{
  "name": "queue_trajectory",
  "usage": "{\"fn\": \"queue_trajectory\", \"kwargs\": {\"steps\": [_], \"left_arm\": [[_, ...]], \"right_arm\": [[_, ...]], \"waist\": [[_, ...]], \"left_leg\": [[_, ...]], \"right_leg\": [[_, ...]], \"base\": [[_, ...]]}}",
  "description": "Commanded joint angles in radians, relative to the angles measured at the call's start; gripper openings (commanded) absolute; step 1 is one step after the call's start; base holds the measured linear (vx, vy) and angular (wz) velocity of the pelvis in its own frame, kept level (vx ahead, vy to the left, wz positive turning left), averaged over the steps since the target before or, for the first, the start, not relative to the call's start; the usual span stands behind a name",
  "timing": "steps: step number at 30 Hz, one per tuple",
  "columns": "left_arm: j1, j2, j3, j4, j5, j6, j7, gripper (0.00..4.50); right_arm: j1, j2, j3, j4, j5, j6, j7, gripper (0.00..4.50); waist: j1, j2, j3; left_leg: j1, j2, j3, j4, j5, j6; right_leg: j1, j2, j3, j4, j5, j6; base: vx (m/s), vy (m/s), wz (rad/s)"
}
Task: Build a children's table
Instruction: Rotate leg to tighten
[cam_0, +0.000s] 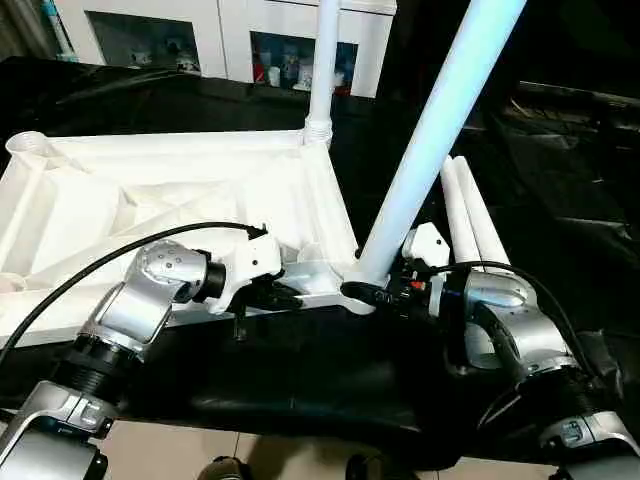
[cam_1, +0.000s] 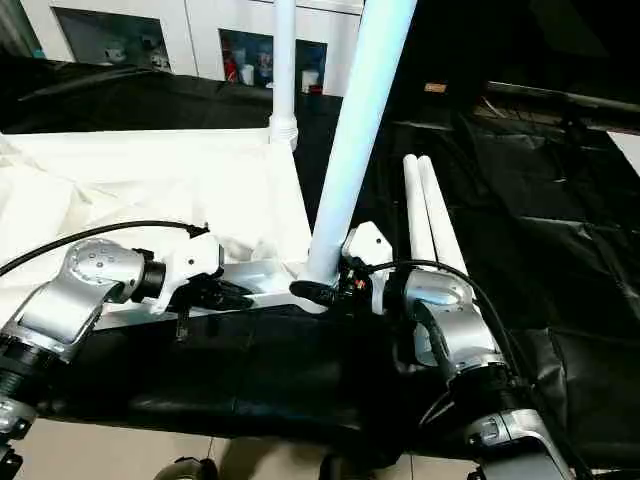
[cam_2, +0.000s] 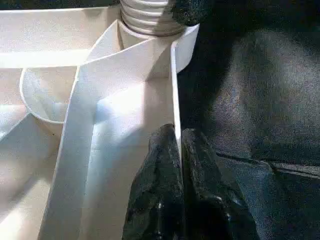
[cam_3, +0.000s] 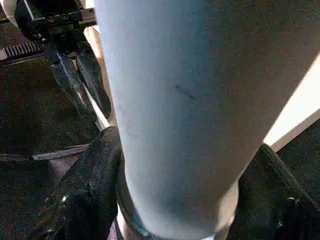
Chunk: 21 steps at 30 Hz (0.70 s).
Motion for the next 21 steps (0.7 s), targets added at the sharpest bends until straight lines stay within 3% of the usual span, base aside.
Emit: {"fn": "queue_trajectory", "kwargs": {"steps": [1,4,7,10,12,15,18,20,21], "left_arm": [[0.013,-0.001,-0.013,0.003,0.003,-0.012,0.001,0.0],[-0.006,-0.027,-0.004,0.048,0.037,0.005,0.092,0.0],[-0.046,-0.091,0.014,0.119,0.071,0.056,0.236,0.0],[-0.082,-0.146,0.03,0.168,0.092,0.127,0.353,0.0],[-0.101,-0.174,0.04,0.193,0.098,0.153,0.407,0.0],[-0.127,-0.214,0.038,0.217,0.105,0.174,0.456,0.0],[-0.134,-0.223,0.027,0.218,0.108,0.162,0.447,0.0],[-0.129,-0.202,0.015,0.204,0.112,0.134,0.406,0.0],[-0.126,-0.195,0.015,0.199,0.109,0.128,0.39,0.0]], "right_arm": [[0.017,0.003,-0.001,0.005,0.003,0.01,0.0,2.7],[0.027,0.028,-0.004,0.03,-0.033,0.031,-0.094,2.69],[0.021,0.1,-0.022,0.116,-0.109,0.052,-0.344,2.69],[0.005,0.179,-0.065,0.167,-0.119,0.084,-0.546,2.68],[-0.009,0.22,-0.09,0.189,-0.107,0.102,-0.625,2.68],[-0.05,0.285,-0.127,0.237,-0.083,0.111,-0.739,2.68],[-0.075,0.307,-0.124,0.251,-0.082,0.086,-0.738,2.68],[-0.08,0.31,-0.125,0.224,-0.055,0.052,-0.648,3.23],[-0.079,0.303,-0.125,0.216,-0.063,0.029,-0.645,3.23]], "waist": [[-0.001,0.005,-0.059],[-0.002,0.005,-0.058],[-0.004,0.004,-0.053],[-0.012,0.006,-0.05],[-0.013,0.006,-0.053],[-0.013,0.009,-0.054],[-0.016,0.01,-0.056],[-0.014,0.009,-0.059],[-0.013,0.009,-0.06]], "left_leg": [[0.022,0.031,-0.008,-0.079,-0.233,0.038],[0.022,0.031,-0.008,-0.081,-0.246,0.032],[0.027,0.031,-0.013,-0.087,-0.319,-0.019],[0.027,0.027,-0.019,-0.093,-0.378,-0.054],[0.032,0.027,-0.023,-0.093,-0.405,-0.057],[0.032,0.025,-0.023,-0.094,-0.42,-0.05],[0.025,0.026,-0.025,-0.097,-0.421,-0.049],[0.024,0.027,-0.024,-0.097,-0.41,-0.042],[0.025,0.028,-0.02,-0.096,-0.393,-0.036]], "right_leg": [[0.045,-0.028,0.025,-0.066,-0.206,-0.243],[0.043,-0.028,0.025,-0.068,-0.225,-0.239],[0.034,-0.031,0.027,-0.082,-0.371,-0.195],[0.027,-0.03,0.026,-0.092,-0.462,-0.157],[0.024,-0.032,0.024,-0.097,-0.485,-0.139],[0.022,-0.029,0.022,-0.101,-0.475,-0.126],[0.026,-0.029,0.021,-0.098,-0.439,-0.13],[0.029,-0.03,0.021,-0.097,-0.408,-0.136],[0.028,-0.029,0.023,-0.095,-0.372,-0.147]], "base": [[0.0,0.0,0.0],[0.0,0.0,0.0],[0.0,0.0,0.0],[0.0,0.0,0.0],[0.0,0.0,0.0],[0.0,0.0,0.0],[0.0,0.0,0.0],[0.0,0.0,0.0],[0.0,0.0,0.0]]}}
